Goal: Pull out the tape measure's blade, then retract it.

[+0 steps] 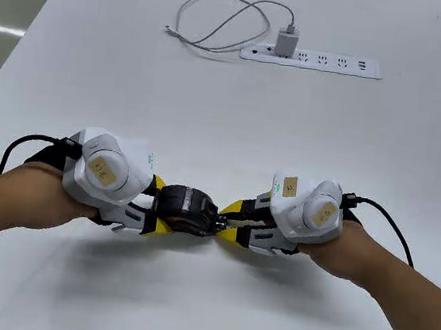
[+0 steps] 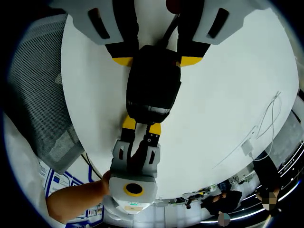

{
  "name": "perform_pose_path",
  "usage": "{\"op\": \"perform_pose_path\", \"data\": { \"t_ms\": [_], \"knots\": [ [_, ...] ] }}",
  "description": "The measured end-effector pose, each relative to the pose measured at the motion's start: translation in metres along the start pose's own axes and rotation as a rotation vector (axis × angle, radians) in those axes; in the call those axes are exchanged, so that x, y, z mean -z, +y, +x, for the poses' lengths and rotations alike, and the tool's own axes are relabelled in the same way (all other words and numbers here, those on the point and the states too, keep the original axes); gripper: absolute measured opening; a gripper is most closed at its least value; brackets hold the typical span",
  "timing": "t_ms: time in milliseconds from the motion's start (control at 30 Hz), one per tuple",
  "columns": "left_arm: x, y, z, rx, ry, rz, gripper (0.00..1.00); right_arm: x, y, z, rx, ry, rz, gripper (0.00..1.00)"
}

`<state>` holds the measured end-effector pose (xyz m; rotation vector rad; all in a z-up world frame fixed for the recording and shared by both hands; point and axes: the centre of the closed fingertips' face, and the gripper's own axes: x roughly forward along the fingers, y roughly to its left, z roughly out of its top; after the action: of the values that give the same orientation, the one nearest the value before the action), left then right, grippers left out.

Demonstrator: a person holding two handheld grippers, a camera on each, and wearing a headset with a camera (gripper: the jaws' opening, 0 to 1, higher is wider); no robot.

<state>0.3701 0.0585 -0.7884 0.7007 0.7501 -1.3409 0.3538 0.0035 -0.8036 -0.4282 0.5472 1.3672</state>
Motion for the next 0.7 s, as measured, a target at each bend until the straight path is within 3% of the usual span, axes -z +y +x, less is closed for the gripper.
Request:
{"op": "perform_pose_path", "data": {
  "t_ms": [700],
  "knots": [
    [-0.0002, 0.0001, -0.0002, -0.004, -0.004, 0.004, 0.26, 0.0002, -0.0004, -0.0021, 0.016, 0.001, 0.0, 0.09]
  ]
}}
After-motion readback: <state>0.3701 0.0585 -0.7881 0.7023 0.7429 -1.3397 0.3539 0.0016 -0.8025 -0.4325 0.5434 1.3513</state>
